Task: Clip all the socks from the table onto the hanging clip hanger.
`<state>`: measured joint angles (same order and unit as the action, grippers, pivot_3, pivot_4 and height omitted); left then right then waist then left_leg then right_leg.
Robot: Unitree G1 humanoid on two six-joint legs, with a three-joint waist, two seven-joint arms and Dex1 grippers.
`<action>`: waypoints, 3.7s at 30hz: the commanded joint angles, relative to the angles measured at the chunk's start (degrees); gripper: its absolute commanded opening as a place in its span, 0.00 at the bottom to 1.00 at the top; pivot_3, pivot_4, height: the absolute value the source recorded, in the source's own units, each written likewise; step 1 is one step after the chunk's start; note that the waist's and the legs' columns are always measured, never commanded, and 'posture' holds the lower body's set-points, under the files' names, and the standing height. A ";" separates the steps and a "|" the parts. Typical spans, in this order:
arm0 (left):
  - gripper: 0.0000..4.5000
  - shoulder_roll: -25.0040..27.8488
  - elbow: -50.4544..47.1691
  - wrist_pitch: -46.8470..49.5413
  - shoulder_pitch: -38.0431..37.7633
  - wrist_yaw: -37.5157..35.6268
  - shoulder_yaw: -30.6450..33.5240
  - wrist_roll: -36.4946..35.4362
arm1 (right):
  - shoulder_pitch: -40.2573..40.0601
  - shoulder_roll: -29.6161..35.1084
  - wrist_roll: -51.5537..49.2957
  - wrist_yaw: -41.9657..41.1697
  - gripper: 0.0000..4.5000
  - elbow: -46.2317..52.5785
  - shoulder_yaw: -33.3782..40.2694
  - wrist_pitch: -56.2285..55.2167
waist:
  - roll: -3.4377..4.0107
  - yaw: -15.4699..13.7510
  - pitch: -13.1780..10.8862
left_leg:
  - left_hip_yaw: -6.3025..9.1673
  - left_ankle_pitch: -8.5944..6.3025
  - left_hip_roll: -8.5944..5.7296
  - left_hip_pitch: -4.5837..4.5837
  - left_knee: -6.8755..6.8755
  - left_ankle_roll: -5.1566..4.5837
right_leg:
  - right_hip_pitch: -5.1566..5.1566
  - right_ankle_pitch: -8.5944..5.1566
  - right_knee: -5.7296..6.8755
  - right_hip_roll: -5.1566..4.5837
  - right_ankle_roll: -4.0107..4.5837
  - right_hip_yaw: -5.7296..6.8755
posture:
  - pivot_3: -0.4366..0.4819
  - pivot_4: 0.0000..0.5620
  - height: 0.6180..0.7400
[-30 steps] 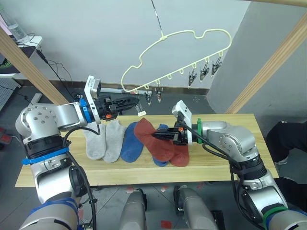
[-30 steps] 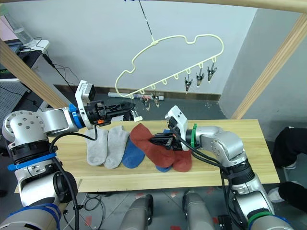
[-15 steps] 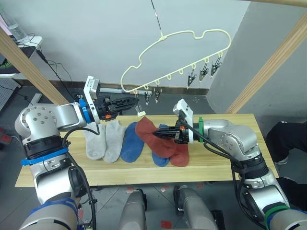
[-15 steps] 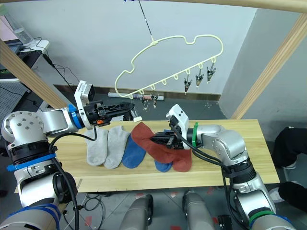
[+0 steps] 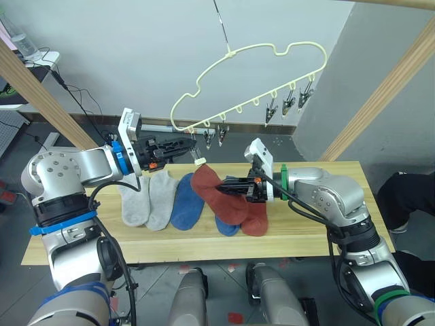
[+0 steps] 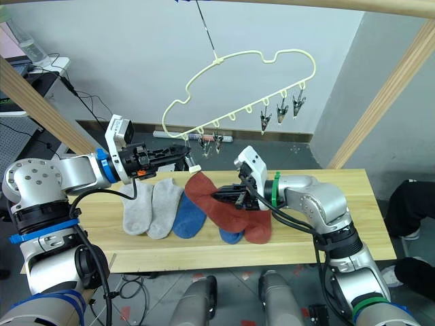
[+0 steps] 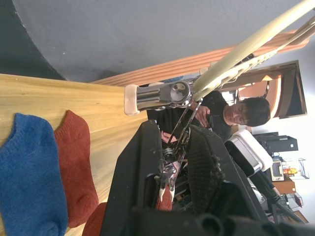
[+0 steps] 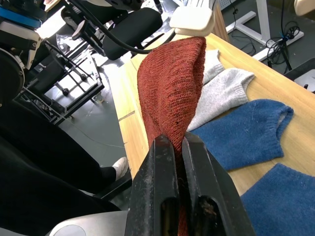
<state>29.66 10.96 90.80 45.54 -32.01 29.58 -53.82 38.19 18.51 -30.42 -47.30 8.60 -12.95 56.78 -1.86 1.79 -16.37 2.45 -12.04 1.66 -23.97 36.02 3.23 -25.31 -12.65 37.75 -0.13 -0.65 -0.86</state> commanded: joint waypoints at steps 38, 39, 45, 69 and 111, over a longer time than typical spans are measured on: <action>0.15 1.20 -1.11 -1.46 -1.16 -0.71 -2.02 -0.60 | 1.73 -0.16 -3.07 0.88 0.01 0.79 2.13 0.08 | 0.00 0.03 0.00 | 0.00 0.00 0.01 0.00 0.00 0.00 | 0.00 0.00 0.01 0.01 0.00 0.00 | 0.52 0.50 1.00; 0.15 1.29 -0.93 -1.51 -1.08 -0.73 -2.03 -0.57 | 1.94 -0.41 -3.07 1.02 0.01 0.52 2.19 -0.01 | 0.00 0.03 0.00 | 0.00 0.00 0.01 0.00 0.00 0.00 | 0.00 0.00 0.01 0.01 0.00 0.00 | 0.52 0.50 1.00; 0.15 1.41 -0.64 -1.72 -0.96 -0.88 -2.21 -0.56 | 2.33 -1.03 -3.12 1.56 0.01 0.09 2.61 0.07 | 0.00 0.02 0.00 | 0.00 0.00 0.01 0.00 0.00 0.00 | 0.00 0.00 0.01 0.01 0.00 0.00 | 0.51 0.50 1.00; 0.83 2.87 -2.74 -5.05 -2.10 -4.49 -4.73 -2.02 | 2.68 -1.24 -3.02 2.36 0.00 -0.28 2.98 -0.10 | -0.01 -0.01 0.00 | 0.00 0.00 0.00 -0.01 0.02 0.00 | 0.00 0.00 0.01 0.01 0.00 0.00 | 0.51 0.49 1.00; 0.99 12.18 -40.07 -52.47 -28.26 -25.05 -25.74 15.15 | -7.91 16.26 18.56 5.48 0.00 -29.30 1.17 -20.04 | -0.06 -0.16 -0.04 | -0.18 0.00 -0.01 -0.06 0.05 -0.02 | 0.00 0.00 -0.12 0.05 0.00 -0.17 | 0.53 0.51 1.00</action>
<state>41.09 -26.39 40.61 17.91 -54.27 4.87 -38.84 29.67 34.67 -13.49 -41.54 -18.17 -12.41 39.86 -1.92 1.63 -16.41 2.26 -12.04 1.65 -24.01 36.07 3.21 -25.31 -12.65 37.64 -0.08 -0.64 -1.04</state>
